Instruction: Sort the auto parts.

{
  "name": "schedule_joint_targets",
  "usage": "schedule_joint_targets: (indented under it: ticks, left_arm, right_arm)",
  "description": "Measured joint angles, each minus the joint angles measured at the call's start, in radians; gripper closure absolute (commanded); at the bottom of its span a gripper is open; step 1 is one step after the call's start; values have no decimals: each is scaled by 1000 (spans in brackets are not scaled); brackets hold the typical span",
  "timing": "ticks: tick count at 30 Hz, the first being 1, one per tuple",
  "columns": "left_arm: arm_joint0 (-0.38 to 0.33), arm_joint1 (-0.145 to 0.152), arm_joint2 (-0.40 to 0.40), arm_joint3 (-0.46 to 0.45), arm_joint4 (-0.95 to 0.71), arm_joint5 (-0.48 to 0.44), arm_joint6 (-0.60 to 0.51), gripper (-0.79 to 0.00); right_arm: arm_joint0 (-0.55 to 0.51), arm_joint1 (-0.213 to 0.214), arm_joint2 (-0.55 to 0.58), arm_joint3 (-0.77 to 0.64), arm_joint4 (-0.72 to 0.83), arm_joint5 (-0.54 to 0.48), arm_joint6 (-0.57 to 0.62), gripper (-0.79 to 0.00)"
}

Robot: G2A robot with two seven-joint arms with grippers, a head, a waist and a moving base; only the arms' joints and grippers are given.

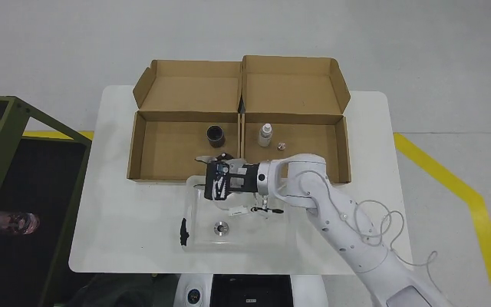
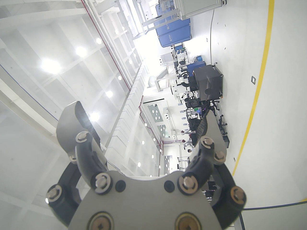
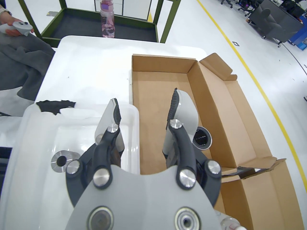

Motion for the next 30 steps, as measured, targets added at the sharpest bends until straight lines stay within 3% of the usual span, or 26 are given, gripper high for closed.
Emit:
schedule_joint_targets:
  ticks: [14, 30]
  left_arm:
    - [0, 0, 0, 0, 0, 0, 0, -785]
    - [0, 0, 0, 0, 0, 0, 0, -785]
  right_arm:
    - [-179, 48, 12, -91, -96, -107, -2, -391]
    - [-209, 68, -27, -25, -163, -133, -14, -422]
